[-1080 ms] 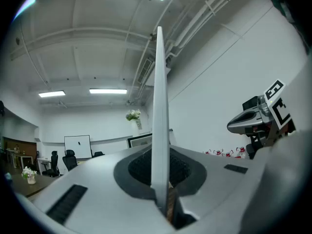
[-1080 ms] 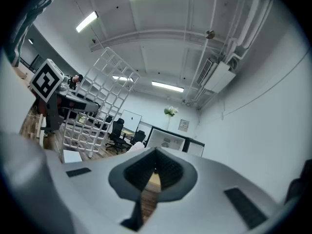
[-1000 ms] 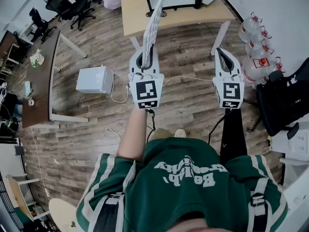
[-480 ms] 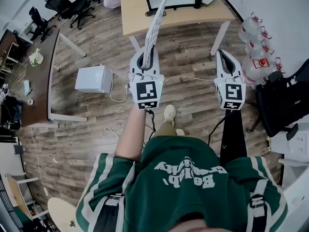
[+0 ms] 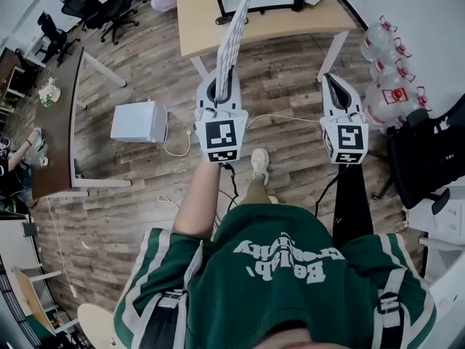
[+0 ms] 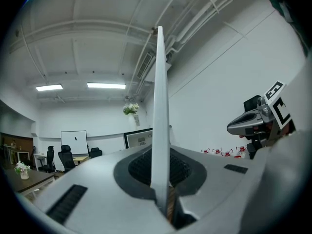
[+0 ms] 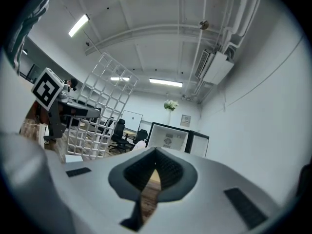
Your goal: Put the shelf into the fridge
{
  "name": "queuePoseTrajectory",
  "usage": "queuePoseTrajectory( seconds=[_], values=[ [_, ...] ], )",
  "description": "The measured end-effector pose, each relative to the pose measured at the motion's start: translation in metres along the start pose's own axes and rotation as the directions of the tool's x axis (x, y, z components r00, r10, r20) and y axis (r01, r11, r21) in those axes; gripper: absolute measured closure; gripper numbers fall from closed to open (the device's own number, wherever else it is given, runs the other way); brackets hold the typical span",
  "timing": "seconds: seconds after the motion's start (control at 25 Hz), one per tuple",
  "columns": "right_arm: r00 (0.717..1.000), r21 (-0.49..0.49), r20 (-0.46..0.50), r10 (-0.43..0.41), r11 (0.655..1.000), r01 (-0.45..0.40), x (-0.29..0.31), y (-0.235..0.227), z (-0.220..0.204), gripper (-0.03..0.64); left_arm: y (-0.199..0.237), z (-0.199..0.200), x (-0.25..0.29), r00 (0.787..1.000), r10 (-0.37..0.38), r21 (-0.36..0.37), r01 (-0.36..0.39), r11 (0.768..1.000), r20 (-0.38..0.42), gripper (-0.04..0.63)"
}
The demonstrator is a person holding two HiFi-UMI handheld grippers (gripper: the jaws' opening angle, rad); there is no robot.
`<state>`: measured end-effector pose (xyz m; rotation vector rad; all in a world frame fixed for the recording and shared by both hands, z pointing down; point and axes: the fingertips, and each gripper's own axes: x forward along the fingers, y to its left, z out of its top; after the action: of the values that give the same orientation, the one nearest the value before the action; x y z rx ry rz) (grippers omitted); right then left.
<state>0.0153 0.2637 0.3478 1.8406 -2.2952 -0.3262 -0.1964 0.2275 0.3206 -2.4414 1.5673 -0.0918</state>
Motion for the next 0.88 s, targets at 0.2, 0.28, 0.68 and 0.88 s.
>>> queuePoseTrajectory(
  seconds=[0.2, 0.28, 0.68, 0.88],
  values=[
    [1.0, 0.011, -0.007, 0.001, 1.0, -0.001, 0.043, -0.013, -0.006, 0.614, 0.01, -0.017, 0.045, 1.0, 0.001, -0.009, -0.002, 1.0, -0.017, 0.569],
    [1.0, 0.013, -0.011, -0.003, 1.0, 0.004, 0.06, -0.019, -0.01, 0.614, 0.013, -0.022, 0.064, 1.0, -0.005, -0.01, 0.005, 1.0, -0.016, 0.569],
    [1.0, 0.013, -0.013, -0.018, 1.0, 0.018, 0.145, -0.045, -0.011, 0.614, 0.044, -0.034, 0.147, 1.0, -0.01, -0.027, 0.01, 1.0, -0.007, 0.569],
    [1.0, 0.03, -0.015, -0.026, 0.999, 0.027, 0.181, -0.053, -0.01, 0.614, 0.056, -0.037, 0.182, 1.0, -0.027, -0.021, 0.027, 0.999, -0.001, 0.569]
  ],
)
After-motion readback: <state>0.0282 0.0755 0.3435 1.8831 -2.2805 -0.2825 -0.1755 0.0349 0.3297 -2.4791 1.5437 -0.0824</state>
